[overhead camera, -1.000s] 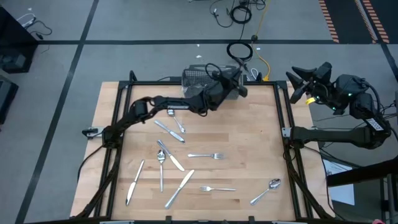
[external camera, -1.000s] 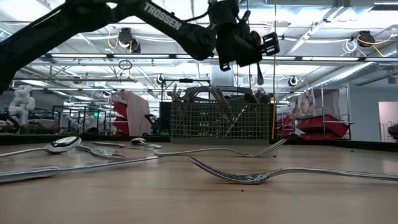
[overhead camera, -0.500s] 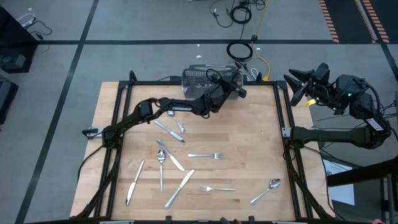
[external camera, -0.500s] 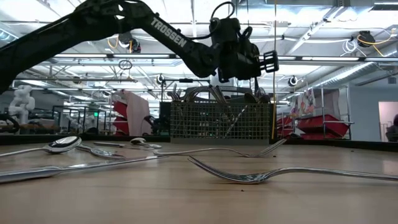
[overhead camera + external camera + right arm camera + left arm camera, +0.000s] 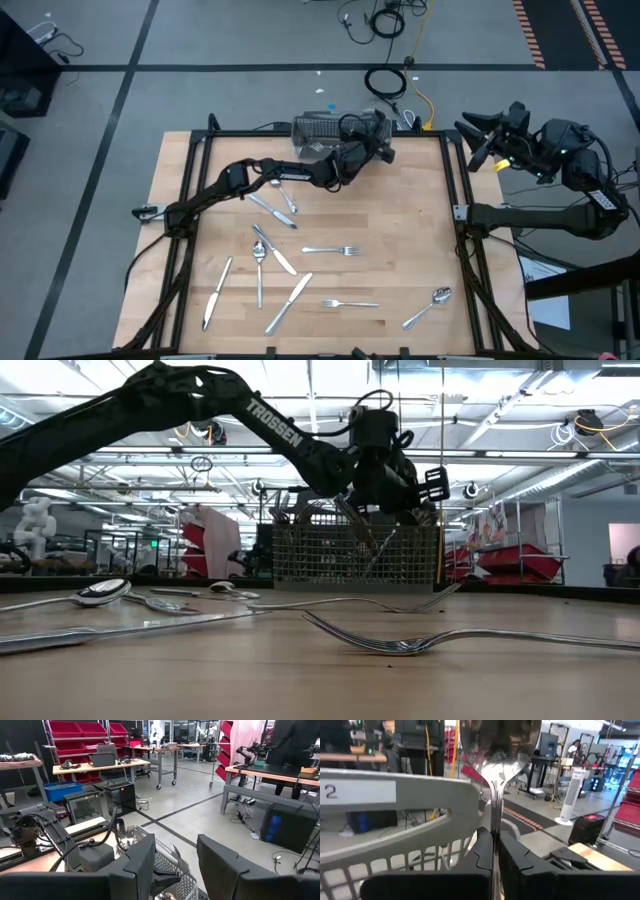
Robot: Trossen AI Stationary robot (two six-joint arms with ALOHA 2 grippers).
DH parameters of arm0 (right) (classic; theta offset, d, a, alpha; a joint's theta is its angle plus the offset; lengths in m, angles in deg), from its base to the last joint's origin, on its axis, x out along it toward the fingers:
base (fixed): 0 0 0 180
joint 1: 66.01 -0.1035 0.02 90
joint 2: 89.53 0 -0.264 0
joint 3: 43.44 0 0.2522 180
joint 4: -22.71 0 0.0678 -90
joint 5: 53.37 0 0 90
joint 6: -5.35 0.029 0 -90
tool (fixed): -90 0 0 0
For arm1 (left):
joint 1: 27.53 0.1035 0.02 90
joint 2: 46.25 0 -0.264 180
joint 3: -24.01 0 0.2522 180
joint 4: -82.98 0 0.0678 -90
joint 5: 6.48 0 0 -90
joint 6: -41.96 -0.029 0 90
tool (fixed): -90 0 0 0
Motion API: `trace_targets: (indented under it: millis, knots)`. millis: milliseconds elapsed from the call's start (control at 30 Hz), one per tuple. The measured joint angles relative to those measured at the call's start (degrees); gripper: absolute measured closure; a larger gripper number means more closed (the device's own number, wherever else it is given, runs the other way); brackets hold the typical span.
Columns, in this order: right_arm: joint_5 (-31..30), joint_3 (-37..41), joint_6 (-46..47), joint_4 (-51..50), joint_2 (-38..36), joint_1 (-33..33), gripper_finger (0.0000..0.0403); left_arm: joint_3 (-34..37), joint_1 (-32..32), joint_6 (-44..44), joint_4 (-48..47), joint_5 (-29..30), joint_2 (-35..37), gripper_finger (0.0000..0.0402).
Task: Sort silverware
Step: Put the silver spoon into the silverware organizer
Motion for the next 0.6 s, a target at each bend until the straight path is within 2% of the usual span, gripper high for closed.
trace_targets:
  millis: [167, 267, 400, 600]
  knots:
    - [1.0, 0.0, -0.7, 0.0, 0.0, 0.0, 0.0268, -0.3, 0.0, -2.6, -0.5, -0.1, 0.1, 0.0387]
    - [1.5, 0.0, -0.9, 0.3, 0.0, 0.0, 0.0268, -0.8, 0.3, -4.3, -0.1, -1.5, 0.0, 0.0362]
    - [3.9, 0.0, -0.8, 0.5, 0.0, 0.0, 0.0268, -1.1, 0.5, -4.7, 0.1, -6.8, 0.0, 0.0325]
    - [5.4, 0.0, 0.0, 0.4, 0.0, 0.0, 0.0268, -1.1, 0.5, -4.6, -1.1, -7.6, 0.0, 0.0302]
